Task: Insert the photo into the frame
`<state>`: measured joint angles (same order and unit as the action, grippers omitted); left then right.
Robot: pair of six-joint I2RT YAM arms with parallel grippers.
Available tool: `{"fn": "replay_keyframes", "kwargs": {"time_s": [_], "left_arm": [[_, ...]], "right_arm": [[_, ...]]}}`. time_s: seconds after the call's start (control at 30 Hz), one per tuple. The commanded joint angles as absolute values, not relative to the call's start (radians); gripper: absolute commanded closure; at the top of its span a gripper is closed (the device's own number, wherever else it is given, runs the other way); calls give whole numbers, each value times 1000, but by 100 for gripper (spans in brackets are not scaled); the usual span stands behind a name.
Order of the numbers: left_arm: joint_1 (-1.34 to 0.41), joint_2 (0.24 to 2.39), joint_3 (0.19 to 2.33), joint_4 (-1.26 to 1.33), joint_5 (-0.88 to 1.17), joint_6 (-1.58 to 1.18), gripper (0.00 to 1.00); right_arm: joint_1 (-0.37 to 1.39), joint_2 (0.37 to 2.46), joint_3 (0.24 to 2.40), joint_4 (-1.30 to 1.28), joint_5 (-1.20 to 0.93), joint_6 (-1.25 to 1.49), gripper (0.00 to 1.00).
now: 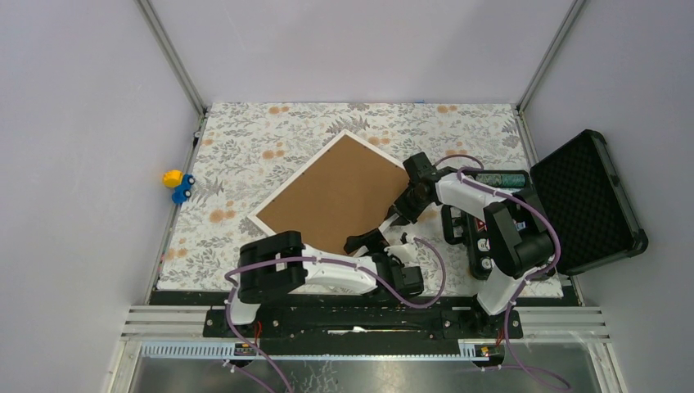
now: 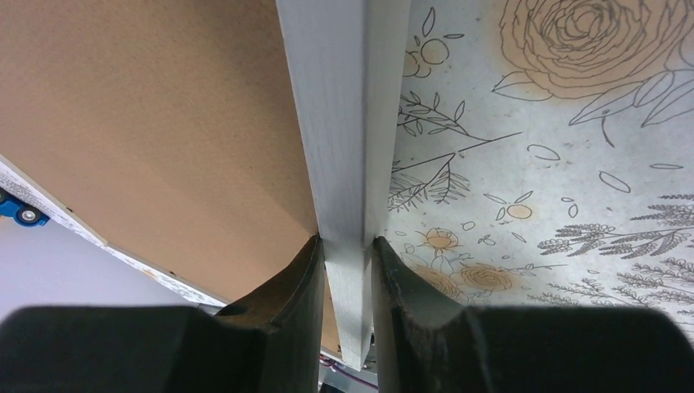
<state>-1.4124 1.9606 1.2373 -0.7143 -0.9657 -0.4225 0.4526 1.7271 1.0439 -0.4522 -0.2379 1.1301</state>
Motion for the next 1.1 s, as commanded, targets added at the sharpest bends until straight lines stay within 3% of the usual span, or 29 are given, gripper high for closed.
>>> {"fn": "replay_keyframes", "kwargs": {"time_s": [0.0, 0.3, 0.43, 0.67, 0.77, 0.83, 0.93, 1.07], "left_arm": [[-1423, 1995, 1242, -718, -1044, -358, 2], [-1402, 2144, 1278, -790, -1247, -340, 8], [-1399, 2149, 1274, -794, -1295, -350, 36], [-1408, 2097, 1328, -881, -1334, -389, 74], [-1416, 2081, 1396, -1009, -1349, -475, 96], [-1417, 2057, 1439, -1087, -1356, -531, 100], [-1416, 2003, 1505, -1139, -1329, -536, 100], [-1398, 1910, 1620, -1157, -1248, -469, 100]], "right_arm": [[456, 1648, 1125, -442, -310, 1155, 100], [455, 1638, 1108, -436, -319, 1168, 100], [456, 1625, 1100, -436, -314, 1170, 100], [451, 1578, 1129, -466, -270, 1127, 98], [428, 1537, 1226, -560, -190, 1022, 46], [400, 1505, 1334, -634, -150, 913, 21], [376, 1463, 1558, -798, -61, 743, 4], [370, 1350, 1775, -916, 83, 608, 0]]}}
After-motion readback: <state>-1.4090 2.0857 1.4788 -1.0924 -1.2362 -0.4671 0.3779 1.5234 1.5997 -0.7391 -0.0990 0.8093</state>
